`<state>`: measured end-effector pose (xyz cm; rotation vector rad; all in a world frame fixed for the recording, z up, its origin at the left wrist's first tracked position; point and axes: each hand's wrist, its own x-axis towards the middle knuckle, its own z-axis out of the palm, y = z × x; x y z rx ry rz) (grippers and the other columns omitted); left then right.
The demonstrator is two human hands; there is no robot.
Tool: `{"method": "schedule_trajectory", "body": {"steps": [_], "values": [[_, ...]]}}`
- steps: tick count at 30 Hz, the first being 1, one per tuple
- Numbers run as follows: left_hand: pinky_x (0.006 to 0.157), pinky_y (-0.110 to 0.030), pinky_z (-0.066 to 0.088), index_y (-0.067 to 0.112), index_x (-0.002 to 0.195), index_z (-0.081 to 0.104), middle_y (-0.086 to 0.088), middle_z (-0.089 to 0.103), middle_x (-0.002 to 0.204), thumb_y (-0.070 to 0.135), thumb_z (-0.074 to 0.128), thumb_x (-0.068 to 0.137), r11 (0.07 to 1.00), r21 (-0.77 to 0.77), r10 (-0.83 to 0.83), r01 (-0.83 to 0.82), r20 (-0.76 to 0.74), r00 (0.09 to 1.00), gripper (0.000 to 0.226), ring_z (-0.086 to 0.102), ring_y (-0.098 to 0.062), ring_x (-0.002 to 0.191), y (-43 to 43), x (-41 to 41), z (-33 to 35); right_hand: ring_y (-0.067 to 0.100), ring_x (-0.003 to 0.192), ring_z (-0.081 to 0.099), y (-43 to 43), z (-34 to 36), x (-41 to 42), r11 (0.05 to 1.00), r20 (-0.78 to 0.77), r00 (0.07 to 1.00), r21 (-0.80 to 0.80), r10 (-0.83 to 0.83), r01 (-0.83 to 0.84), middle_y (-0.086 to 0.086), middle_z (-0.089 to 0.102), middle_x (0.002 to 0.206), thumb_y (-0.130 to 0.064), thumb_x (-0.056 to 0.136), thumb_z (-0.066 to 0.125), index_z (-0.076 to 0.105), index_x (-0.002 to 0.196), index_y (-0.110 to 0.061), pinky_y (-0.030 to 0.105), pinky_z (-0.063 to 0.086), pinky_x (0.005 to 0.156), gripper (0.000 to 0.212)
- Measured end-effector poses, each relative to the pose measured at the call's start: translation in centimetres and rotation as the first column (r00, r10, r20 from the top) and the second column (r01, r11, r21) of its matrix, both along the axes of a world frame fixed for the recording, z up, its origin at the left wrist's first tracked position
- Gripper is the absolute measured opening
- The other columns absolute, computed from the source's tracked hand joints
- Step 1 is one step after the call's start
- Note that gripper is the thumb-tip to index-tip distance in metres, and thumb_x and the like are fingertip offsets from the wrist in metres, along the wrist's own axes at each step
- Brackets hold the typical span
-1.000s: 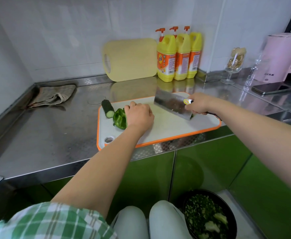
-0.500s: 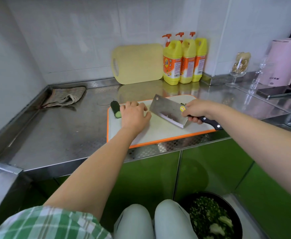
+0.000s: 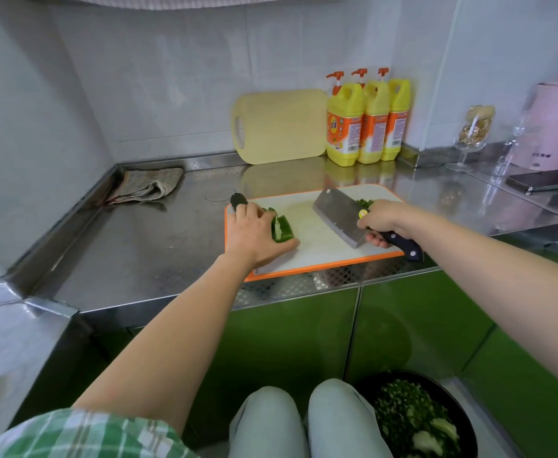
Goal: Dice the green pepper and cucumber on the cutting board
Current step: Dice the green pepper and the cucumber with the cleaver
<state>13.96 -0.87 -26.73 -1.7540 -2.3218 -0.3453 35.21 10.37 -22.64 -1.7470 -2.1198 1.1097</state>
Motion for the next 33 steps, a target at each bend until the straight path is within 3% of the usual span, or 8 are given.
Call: {"method": "schedule_trajectory", "body": {"steps": [9, 12, 16, 19, 23, 27, 30, 33], "values": [[0.102, -0.039, 0.025, 0.021, 0.132, 0.048, -0.008, 0.052, 0.126, 0.056, 0.061, 0.08, 1.0, 0.024, -0.01, 0.008, 0.065, 0.998, 0.064, 0.037, -0.03, 0.119, 0.6, 0.0, -0.1, 0.021, 0.047, 0.041, -1.1, 0.4, 0.3, 0.97, -0.136, 0.987, 0.238, 0.081, -0.047, 0.012, 0.047, 0.062, -0.007, 0.095, 0.047, 0.043, 0.075, -0.012, 0.018, 0.034, 0.035, 0.021], [0.105, -0.037, 0.025, 0.02, 0.132, 0.049, -0.008, 0.05, 0.125, 0.059, 0.06, 0.079, 0.997, 0.081, 0.011, -0.02, 0.101, 0.995, 0.067, 0.035, -0.03, 0.12, 1.1, 0.6, -0.2, 0.026, 0.059, 0.053, -1.8, 0.7, 0.1, 0.917, 0.03, 0.988, 0.371, 0.148, -0.149, 0.01, 0.059, 0.079, -0.01, 0.087, 0.05, 0.056, 0.087, -0.016, 0.028, 0.046, 0.054, 0.008], [0.091, -0.035, 0.038, 0.014, 0.112, 0.065, -0.008, 0.062, 0.108, 0.049, 0.052, 0.087, 0.955, 0.296, -0.102, 0.026, 0.242, 0.965, 0.045, 0.049, -0.029, 0.107, 2.0, 2.5, 0.8, 0.029, 0.107, 0.059, -2.3, 0.4, -0.6, 0.878, 0.097, 0.98, 0.435, 0.174, -0.198, 0.007, 0.06, 0.128, -0.008, 0.087, 0.055, 0.059, 0.128, -0.017, 0.036, 0.051, 0.087, 0.042], [0.065, -0.031, 0.046, 0.005, 0.084, 0.065, -0.008, 0.071, 0.078, 0.033, 0.041, 0.098, 0.963, 0.268, -0.192, 0.026, 0.615, 0.765, 0.039, 0.057, -0.023, 0.065, 3.6, 5.0, 2.3, 0.034, 0.108, 0.057, -2.6, -0.2, -1.1, 0.857, 0.073, 0.977, 0.47, 0.2, -0.211, 0.014, 0.062, 0.121, -0.002, 0.088, 0.05, 0.06, 0.125, -0.009, 0.039, 0.049, 0.087, 0.039], [0.044, -0.022, 0.033, 0.007, 0.078, 0.052, -0.01, 0.061, 0.063, 0.032, 0.035, 0.103, 0.989, 0.146, -0.138, 0.0, 0.934, 0.329, 0.039, 0.045, -0.019, 0.045, 6.4, 8.1, 2.9, 0.024, 0.08, 0.053, -2.9, -1.2, -0.7, 0.822, 0.02, 0.951, 0.496, 0.31, -0.278, 0.003, 0.058, 0.085, 0.003, 0.086, 0.047, 0.059, 0.103, -0.01, 0.02, 0.037, 0.056, 0.024], [0.034, -0.015, 0.027, 0.005, 0.065, 0.049, -0.011, 0.051, 0.05, 0.01, 0.037, 0.098, 0.992, 0.124, -0.105, -0.03, 0.928, 0.358, 0.036, 0.043, -0.016, 0.035, 8.7, 8.7, 1.9, 0.013, 0.06, 0.041, -2.8, -1.0, 0.6, 0.889, -0.136, 0.93, 0.37, 0.341, -0.272, -0.002, 0.049, 0.067, -0.019, 0.087, 0.04, 0.062, 0.095, -0.014, 0.026, 0.027, 0.053, 0.023], [0.032, -0.012, 0.024, 0.006, 0.057, 0.047, -0.004, 0.046, 0.035, 0.012, 0.042, 0.097, 0.99, 0.13, -0.104, -0.055, 0.934, 0.342, 0.041, 0.038, -0.01, 0.024, 9.7, 9.0, 1.1, 0.013, 0.061, 0.043, -0.6, -0.6, 1.5, 0.975, -0.328, 0.94, 0.22, 0.096, -0.023, -0.001, 0.044, 0.063, -0.034, 0.089, 0.043, 0.06, 0.087, -0.011, 0.029, 0.027, 0.056, 0.029], [0.036, -0.018, 0.028, 0.007, 0.052, 0.047, 0.0, 0.045, 0.032, 0.016, 0.045, 0.096, 0.985, 0.159, -0.125, -0.064, 0.919, 0.373, 0.045, 0.042, -0.014, 0.031, 10.7, 9.3, 0.9, 0.015, 0.091, 0.053, 1.5, -1.6, 1.7, 0.977, -0.396, 0.913, 0.139, -0.094, 0.161, 0.004, 0.054, 0.103, -0.066, 0.075, 0.056, 0.052, 0.107, -0.017, 0.033, 0.039, 0.08, 0.059]]}}
